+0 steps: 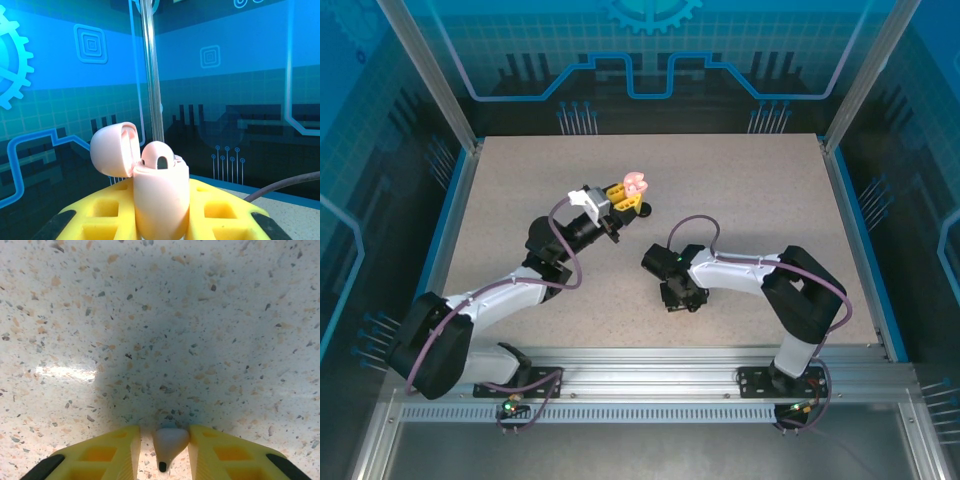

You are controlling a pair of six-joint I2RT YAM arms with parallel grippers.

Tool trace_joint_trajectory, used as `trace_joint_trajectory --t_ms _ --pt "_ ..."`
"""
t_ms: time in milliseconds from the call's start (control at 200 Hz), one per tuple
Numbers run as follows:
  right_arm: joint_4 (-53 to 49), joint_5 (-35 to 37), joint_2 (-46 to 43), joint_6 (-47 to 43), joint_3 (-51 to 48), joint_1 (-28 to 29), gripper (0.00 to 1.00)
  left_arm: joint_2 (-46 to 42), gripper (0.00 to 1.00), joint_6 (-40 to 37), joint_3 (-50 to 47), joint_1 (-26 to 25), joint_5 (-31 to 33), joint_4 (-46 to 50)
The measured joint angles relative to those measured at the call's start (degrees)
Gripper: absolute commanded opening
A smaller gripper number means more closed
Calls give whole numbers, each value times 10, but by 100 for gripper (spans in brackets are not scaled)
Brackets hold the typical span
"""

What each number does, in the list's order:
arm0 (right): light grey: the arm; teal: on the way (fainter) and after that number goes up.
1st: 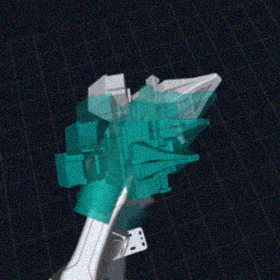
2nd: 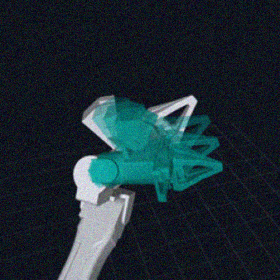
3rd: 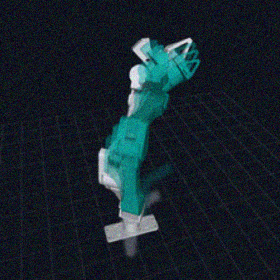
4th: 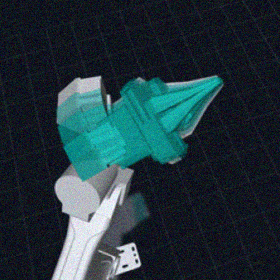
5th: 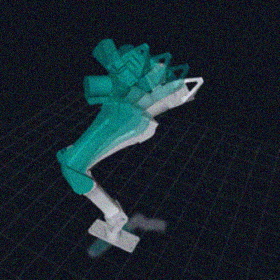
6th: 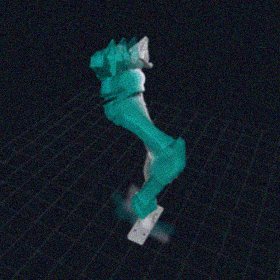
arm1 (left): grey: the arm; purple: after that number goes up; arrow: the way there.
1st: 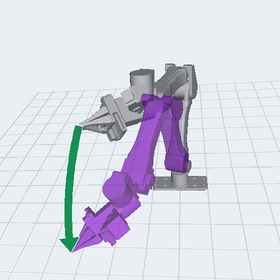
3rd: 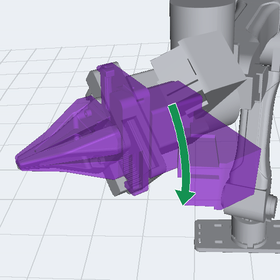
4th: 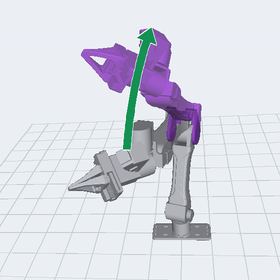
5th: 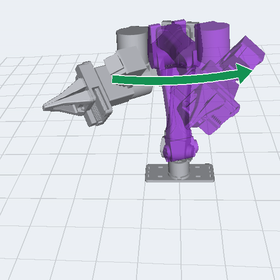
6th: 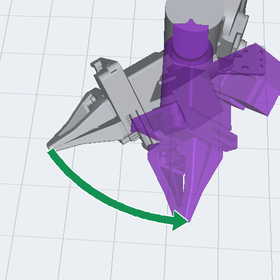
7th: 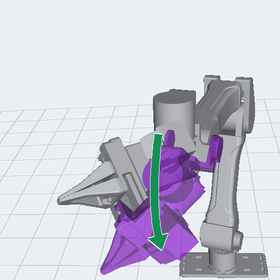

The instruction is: Insert the wireless bluetooth earbuds into the charging case

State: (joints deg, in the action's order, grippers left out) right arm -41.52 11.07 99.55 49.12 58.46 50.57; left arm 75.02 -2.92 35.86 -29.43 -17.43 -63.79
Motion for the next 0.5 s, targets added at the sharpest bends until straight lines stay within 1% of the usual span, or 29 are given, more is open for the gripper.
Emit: trace_joint_trajectory --t_ms 100,375,500 --pt "2 -2 0 0 -1 0 29 0 0 0 0 0 0 0" --pt "10 -12 -2 0 -4 -4 22 0 0 0 0 0 0 0" --pt "14 -14 -7 0 -9 -5 20 0 0 0 0 0 0 0"
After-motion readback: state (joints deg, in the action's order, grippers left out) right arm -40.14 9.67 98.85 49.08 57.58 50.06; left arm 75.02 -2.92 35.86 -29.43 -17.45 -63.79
